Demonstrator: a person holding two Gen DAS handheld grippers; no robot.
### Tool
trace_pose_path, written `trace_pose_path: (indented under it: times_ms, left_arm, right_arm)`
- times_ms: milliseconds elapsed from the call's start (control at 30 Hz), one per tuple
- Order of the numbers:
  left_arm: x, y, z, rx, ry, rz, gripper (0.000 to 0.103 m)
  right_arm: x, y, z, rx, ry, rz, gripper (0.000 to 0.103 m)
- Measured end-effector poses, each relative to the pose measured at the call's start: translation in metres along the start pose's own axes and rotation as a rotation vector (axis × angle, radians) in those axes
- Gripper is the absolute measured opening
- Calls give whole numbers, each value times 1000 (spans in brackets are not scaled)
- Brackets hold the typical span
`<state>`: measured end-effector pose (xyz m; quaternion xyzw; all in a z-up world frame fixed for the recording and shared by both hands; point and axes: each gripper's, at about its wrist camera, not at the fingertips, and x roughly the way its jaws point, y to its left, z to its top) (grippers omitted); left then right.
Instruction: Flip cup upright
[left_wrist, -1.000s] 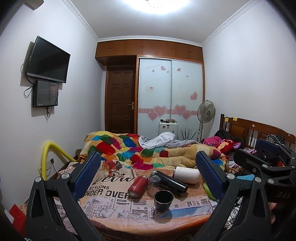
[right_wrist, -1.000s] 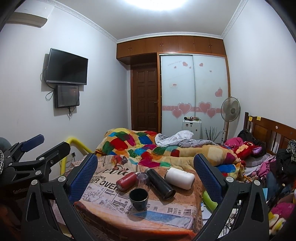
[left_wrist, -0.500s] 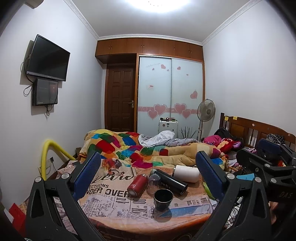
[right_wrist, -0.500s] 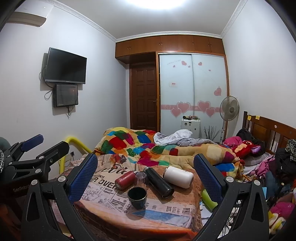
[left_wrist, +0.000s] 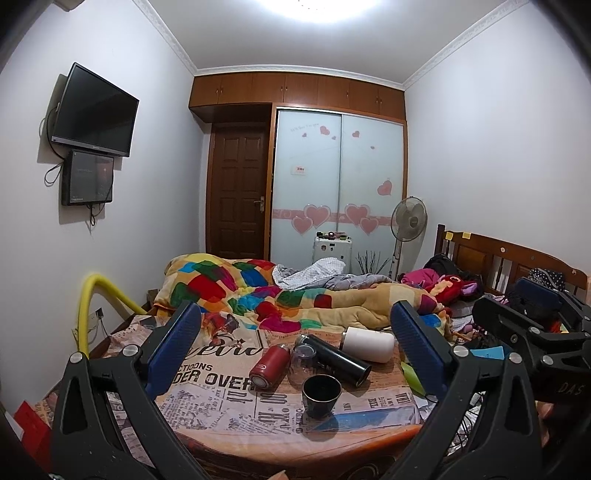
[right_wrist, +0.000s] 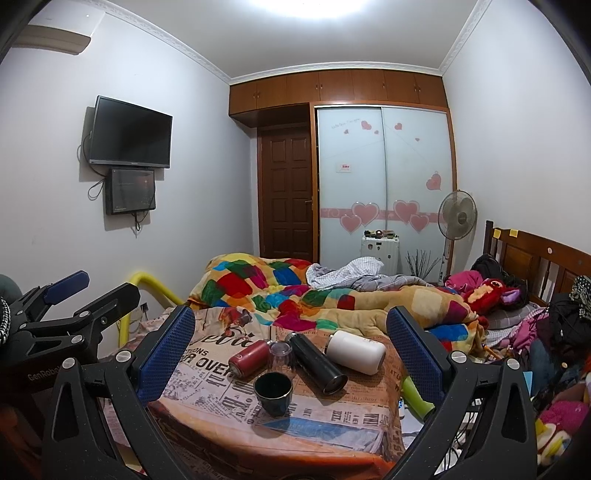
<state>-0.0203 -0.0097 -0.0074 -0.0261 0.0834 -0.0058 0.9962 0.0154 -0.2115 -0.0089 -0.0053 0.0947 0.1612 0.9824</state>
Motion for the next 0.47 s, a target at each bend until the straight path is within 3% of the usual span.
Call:
trace_pose_path:
  times_ms: [467]
  left_arm:
    - [0, -2, -5, -8, -2, -4, 103]
  right_arm:
    - [1, 0, 0, -2, 3, 0, 103]
